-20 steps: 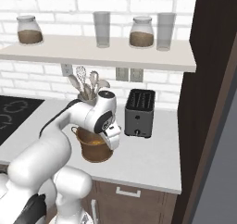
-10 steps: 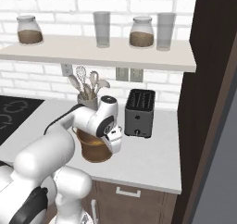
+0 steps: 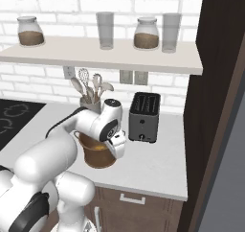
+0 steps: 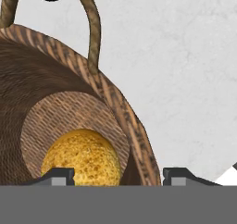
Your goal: Open the cabinet, pick up the bread from the cabinet and place it in the basket. Then move the basket to the dining counter.
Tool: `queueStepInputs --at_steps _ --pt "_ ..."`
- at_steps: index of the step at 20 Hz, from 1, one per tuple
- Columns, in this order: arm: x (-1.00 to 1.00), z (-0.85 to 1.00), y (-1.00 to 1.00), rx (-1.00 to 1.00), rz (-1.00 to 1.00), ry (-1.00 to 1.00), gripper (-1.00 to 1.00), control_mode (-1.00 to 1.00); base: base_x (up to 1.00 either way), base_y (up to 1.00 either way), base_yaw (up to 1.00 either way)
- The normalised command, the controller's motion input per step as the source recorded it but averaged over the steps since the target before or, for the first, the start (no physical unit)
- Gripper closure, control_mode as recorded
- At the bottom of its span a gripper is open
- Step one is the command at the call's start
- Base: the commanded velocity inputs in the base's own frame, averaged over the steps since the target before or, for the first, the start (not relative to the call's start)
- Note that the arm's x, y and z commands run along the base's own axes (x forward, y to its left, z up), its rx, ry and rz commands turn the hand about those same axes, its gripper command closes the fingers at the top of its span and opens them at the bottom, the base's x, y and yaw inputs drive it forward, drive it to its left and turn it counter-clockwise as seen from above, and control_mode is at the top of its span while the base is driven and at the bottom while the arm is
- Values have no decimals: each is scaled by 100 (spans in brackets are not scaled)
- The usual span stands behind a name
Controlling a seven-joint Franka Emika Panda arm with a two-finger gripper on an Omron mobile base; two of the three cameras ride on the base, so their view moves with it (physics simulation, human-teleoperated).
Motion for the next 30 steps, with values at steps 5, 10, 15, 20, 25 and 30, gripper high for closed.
queueStepInputs --at_steps 5,10,15,20,25,30 --pt "0 -15 14 2 0 0 100 -100 0 0 0" --pt "-15 8 0 1 -25 0 100 -100 0 0 0" --pt "-24 93 -6 23 -33 -11 100 -100 0 0 0" --pt "-40 100 0 9 -24 -10 100 -100 0 0 0" --pt "-53 98 13 -1 -11 0 100 -100 0 0 0" --pt "-52 82 44 -6 -9 1 100 -100 0 0 0"
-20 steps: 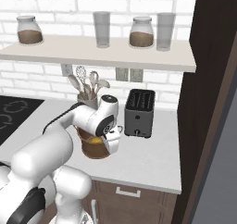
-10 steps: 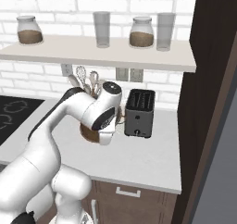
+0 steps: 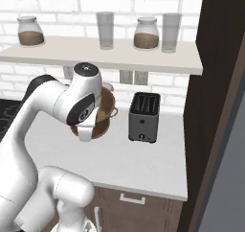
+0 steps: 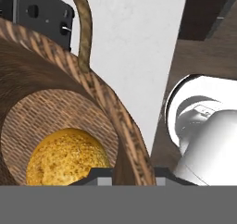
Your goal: Open the cabinet, pick up the bread from the cabinet and place it in the basket. Then move the basket to the dining counter.
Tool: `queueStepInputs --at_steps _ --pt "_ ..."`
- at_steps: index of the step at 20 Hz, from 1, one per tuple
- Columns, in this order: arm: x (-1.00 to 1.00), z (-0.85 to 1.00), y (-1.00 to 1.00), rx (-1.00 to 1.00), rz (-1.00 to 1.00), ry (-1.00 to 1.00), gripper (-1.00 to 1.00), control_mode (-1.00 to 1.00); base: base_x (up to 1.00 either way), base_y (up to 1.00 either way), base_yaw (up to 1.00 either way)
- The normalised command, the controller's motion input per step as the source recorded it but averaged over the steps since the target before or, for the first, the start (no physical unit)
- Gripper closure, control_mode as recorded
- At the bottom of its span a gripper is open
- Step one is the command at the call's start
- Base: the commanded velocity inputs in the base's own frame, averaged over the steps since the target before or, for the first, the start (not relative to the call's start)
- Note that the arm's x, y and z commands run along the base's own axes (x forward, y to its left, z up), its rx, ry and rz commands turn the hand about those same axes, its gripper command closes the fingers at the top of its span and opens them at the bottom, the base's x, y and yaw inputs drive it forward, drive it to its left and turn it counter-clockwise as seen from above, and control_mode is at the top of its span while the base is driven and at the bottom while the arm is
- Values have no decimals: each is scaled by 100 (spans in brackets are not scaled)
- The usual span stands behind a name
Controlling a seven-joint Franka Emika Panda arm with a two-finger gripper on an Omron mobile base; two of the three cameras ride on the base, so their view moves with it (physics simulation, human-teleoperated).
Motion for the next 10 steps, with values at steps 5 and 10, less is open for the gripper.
queueStepInputs --at_steps 5,10 --pt "-16 36 56 -15 -7 20 100 -100 0 0 0" --pt "-14 -2 21 -15 0 17 100 -100 0 0 0"
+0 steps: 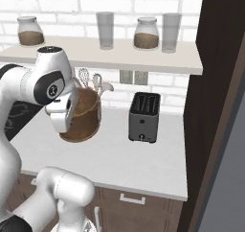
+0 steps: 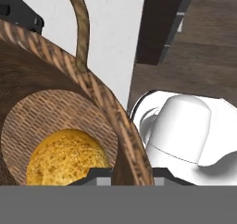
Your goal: Open the cabinet, pick up the bread from the cabinet and place it in the basket. Then move the basket to the dining counter.
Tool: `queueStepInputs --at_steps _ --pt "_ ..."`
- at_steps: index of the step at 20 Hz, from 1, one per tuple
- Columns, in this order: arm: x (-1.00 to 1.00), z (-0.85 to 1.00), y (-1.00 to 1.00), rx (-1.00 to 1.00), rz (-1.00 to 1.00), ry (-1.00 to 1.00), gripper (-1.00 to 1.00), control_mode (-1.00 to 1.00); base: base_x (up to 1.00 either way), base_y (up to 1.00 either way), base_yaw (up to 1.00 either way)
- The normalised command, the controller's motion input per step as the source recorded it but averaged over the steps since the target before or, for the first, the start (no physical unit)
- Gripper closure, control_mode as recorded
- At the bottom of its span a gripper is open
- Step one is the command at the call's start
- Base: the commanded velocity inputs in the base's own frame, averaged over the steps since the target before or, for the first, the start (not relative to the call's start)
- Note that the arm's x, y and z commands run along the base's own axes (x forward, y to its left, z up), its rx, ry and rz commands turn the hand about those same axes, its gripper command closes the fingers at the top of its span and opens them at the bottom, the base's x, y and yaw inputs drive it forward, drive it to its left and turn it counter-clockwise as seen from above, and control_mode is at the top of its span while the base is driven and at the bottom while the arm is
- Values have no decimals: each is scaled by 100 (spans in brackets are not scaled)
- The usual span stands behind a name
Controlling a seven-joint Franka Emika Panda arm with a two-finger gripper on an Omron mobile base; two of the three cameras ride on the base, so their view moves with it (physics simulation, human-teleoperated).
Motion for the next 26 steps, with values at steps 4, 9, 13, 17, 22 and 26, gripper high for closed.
queueStepInputs --at_steps 4,9,13,17,22,26 --pt "-18 -8 6 8 0 -2 100 -100 0 0 0" --pt "0 -1 0 0 0 0 100 -100 0 0 0" --pt "0 0 0 0 0 0 100 -100 0 0 0" --pt "-9 0 0 0 0 0 100 100 -12 0 0" --pt "0 0 0 0 0 0 100 100 -70 19 2" --pt "0 0 0 0 0 0 100 100 -44 71 46"
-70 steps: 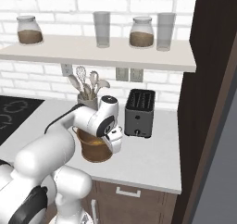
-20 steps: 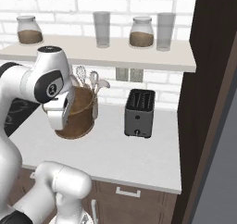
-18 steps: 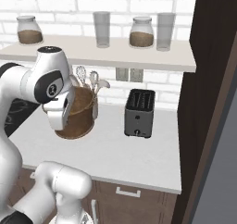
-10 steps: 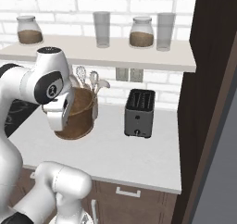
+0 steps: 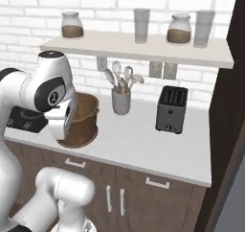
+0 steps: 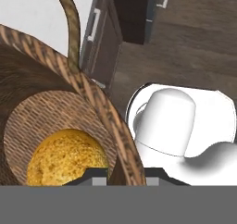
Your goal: Open the cabinet, pick up the bread from the cabinet and place it in the basket. Then move the basket to the dining counter.
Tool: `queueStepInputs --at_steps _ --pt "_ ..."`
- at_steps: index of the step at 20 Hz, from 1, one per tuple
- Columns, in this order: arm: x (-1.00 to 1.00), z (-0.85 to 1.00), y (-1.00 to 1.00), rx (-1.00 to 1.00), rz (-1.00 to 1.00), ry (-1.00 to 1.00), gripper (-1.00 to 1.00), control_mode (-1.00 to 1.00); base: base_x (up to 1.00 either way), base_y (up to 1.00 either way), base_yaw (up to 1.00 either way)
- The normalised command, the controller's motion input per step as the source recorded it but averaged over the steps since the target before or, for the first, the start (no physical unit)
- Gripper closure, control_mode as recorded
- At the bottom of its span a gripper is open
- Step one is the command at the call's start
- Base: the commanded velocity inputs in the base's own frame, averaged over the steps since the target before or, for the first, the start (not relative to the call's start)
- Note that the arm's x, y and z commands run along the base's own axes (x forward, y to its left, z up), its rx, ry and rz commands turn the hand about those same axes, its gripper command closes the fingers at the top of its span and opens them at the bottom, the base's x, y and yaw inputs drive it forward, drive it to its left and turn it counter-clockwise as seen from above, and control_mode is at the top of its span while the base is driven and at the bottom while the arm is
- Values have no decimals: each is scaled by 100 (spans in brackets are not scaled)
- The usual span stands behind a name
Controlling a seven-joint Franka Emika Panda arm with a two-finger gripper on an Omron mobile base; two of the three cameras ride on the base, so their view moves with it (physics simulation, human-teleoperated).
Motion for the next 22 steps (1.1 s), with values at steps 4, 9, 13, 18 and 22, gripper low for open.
queueStepInputs --at_steps 4,9,13,18,22 --pt "0 0 0 0 0 0 100 100 -43 94 69" --pt "0 0 0 0 0 0 100 100 -39 96 75" --pt "0 0 0 0 0 0 100 100 -17 63 86" --pt "0 0 0 0 0 0 100 100 0 10 91" --pt "0 0 0 0 0 0 100 100 0 10 96"
